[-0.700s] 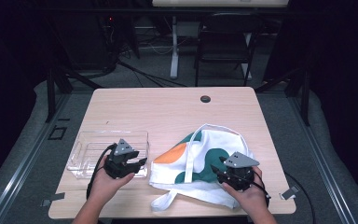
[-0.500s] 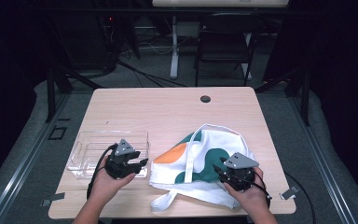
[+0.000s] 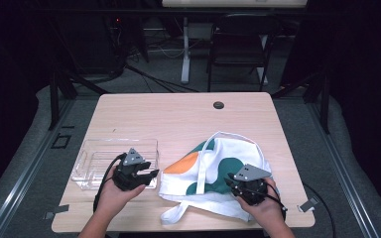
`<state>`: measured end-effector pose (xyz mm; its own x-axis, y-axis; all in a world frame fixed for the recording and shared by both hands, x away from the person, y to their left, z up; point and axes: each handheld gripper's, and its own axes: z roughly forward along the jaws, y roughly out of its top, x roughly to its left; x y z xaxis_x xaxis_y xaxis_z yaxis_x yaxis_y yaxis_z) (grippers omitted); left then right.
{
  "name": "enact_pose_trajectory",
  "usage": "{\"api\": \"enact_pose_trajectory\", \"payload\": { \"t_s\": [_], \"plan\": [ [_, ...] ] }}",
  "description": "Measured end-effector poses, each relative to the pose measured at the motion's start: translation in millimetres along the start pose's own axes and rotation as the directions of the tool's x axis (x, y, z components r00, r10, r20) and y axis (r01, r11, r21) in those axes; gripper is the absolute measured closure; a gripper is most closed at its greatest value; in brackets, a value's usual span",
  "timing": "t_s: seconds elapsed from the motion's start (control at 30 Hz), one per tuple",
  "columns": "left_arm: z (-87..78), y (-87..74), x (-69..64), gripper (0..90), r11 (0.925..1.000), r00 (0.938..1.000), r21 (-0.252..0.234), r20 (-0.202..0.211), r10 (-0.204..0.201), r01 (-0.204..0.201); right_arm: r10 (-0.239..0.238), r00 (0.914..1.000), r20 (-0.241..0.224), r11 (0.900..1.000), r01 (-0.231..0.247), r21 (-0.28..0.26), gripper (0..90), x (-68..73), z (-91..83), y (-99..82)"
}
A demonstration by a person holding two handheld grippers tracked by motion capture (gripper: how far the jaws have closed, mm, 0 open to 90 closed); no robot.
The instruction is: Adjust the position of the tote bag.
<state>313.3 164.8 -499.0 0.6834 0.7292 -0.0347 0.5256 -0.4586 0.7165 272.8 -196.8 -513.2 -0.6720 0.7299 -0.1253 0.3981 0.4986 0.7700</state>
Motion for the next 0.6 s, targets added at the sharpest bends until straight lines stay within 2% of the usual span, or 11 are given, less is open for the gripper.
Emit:
{"api": "enact_pose_trajectory", "payload": {
  "t_s": [0.4,0.6],
  "plan": [
    [2.5,2.1,-8.8,56.6,0.9997,0.9997,0.007,0.009,0.023,-0.023,-0.045,0.9984,-0.034,0.9990,0.046,0.004,75.8,8.4,2.3,1.2],
    [4.2,3.3,-15.1,56.7,0.9992,0.9989,0.009,0.025,0.039,-0.039,-0.068,0.9963,-0.053,0.9977,0.068,-0.001,70.8,14.9,5.2,2.5]
  ]
}}
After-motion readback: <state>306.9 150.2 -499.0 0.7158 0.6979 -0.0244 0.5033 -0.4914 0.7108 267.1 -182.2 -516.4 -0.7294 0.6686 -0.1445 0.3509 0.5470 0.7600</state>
